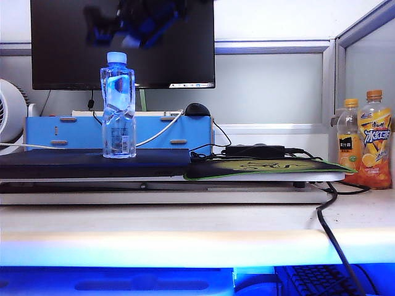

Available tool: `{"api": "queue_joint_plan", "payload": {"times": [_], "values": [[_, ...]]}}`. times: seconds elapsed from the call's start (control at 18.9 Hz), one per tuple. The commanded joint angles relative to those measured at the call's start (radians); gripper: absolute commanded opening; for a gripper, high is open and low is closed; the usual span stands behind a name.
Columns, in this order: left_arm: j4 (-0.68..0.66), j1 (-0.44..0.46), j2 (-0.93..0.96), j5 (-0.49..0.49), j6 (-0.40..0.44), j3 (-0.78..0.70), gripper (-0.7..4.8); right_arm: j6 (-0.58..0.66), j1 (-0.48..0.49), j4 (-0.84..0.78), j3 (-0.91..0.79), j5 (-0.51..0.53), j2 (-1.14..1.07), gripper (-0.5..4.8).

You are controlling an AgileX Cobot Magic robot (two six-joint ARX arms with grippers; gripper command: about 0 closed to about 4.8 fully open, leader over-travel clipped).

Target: Pick up the mineral water bottle and place it on the laptop.

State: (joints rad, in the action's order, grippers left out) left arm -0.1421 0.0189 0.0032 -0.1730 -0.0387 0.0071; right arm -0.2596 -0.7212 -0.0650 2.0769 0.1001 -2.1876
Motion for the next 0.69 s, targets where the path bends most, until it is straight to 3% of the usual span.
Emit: {"api": "queue_joint_plan", "payload": {"times": [0.05,0.11,0.37,0.69], "values": [[-0.006,0.0,-0.002,-0.006,0.002,0.0,-0.02,-0.004,-0.001,0.002,0.035,-0.225,0.051,2.15],[-0.006,0.0,-0.002,-0.007,0.001,0.0,-0.02,-0.016,0.001,0.022,0.035,-0.28,0.074,-0.01],[-0.006,0.0,-0.002,-0.006,0.002,0.0,-0.02,-0.034,0.018,0.281,0.035,-0.433,0.316,-0.01],[-0.006,0.0,-0.002,-0.006,0.001,0.0,-0.02,-0.033,0.018,0.486,0.035,-0.439,0.761,-0.01]]}}
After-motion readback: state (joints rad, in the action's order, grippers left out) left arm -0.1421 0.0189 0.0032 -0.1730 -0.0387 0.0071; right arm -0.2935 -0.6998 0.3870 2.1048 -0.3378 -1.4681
